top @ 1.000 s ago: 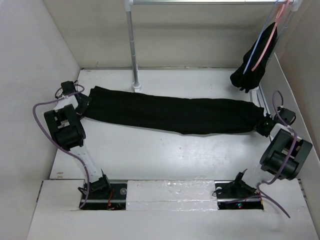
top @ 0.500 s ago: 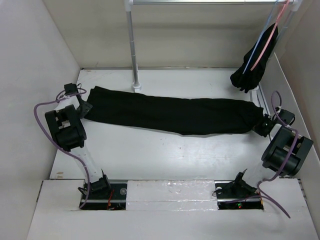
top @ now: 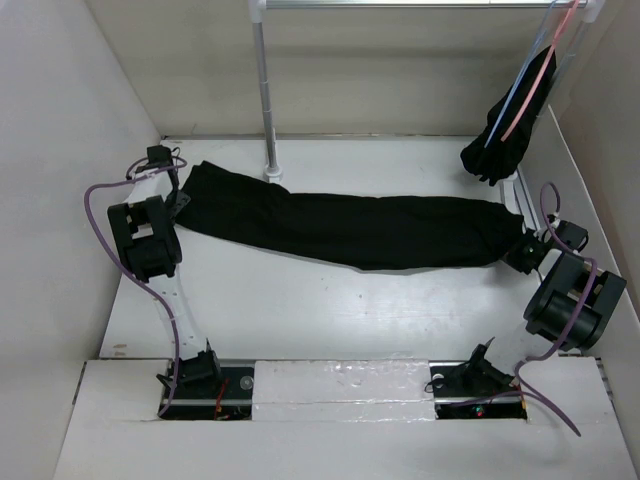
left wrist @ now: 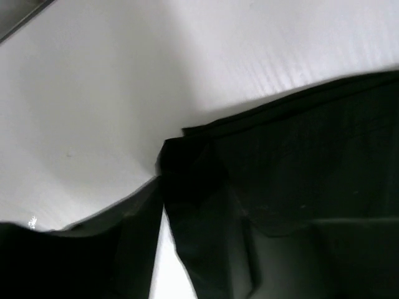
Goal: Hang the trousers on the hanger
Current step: Fold the trousers at the center of the board.
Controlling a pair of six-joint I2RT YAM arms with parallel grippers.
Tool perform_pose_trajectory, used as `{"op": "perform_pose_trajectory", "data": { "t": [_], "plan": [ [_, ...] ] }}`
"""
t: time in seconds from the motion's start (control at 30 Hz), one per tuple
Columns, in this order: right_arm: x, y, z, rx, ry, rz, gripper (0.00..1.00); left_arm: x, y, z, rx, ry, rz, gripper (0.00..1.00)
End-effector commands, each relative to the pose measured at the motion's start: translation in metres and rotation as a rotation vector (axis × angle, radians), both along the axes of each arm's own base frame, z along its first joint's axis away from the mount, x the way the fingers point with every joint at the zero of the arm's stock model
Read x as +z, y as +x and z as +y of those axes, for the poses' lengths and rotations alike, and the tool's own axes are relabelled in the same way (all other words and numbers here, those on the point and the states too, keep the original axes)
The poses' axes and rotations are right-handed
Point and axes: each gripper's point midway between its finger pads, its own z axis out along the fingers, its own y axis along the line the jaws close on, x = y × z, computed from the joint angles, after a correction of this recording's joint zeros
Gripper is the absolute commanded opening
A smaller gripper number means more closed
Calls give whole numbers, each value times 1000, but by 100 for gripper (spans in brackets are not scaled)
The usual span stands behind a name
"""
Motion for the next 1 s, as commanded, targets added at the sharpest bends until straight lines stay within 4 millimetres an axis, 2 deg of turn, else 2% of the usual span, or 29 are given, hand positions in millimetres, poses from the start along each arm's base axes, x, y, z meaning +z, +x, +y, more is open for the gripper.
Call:
{"op": "perform_pose_trajectory", "data": {
  "t": [0.0,0.03,0.07,0.1,0.17,0.2,0.23,0.27,0.3,0.33,0.37,0.4,0.43,0.47,0.5,0.57,0.63,0.73,0.77,0.83,0.9,0.93,0.97],
  "plan": [
    [4,6,-1,33,-16,-51,0,-26,-3,-11,-19,-69,56,34],
    [6,4,0,34,-20,-55,0,-26,-3,-8,-20,-57,61,20],
    [5,1,2,35,-17,-47,0,-25,-7,-6,-20,-42,77,0],
    [6,0,2,38,-30,-49,0,-25,-13,-3,-20,-24,98,0],
    [6,-15,8,33,-22,5,0,-23,-29,3,-27,22,141,0],
    [5,-21,9,36,-35,18,0,-34,-53,3,-25,20,197,0],
    [7,-26,9,34,-45,34,0,-36,-66,7,-24,29,216,0],
    [13,-31,6,19,-80,39,0,-25,-75,17,2,42,178,0],
    [9,-43,11,15,-69,85,0,-41,-112,12,12,23,246,0],
    [8,-49,12,1,-72,104,0,-43,-126,14,24,24,254,0],
    [11,-57,12,-21,-84,125,0,-31,-133,19,41,39,211,0],
    [12,-63,10,-44,-85,136,0,-43,-168,18,73,21,271,0],
    [13,-67,10,-52,-90,147,0,-35,-175,21,92,38,250,0],
    [13,-74,11,-65,-90,177,0,-35,-184,21,90,40,258,0],
    [19,-75,11,-76,-98,168,0,-42,-205,20,104,31,297,0],
    [21,-82,11,-94,-94,186,0,-35,-217,26,145,41,303,0],
    [25,-87,9,-99,-99,200,0,-24,-220,34,163,50,285,0],
    [34,-96,-5,-122,-153,263,0,2,-212,45,204,109,236,0],
    [42,-97,-10,-136,-176,272,0,4,-211,44,207,103,222,0],
    [45,-100,-18,-156,-214,290,0,7,-211,45,221,110,212,0],
    [38,-101,-28,-172,-244,302,0,5,-214,44,223,105,232,9],
    [36,-98,-29,-161,-240,298,16,4,-213,39,229,75,226,32],
    [36,-90,-24,-106,-178,263,42,14,-204,36,222,53,173,56]
  ]
}}
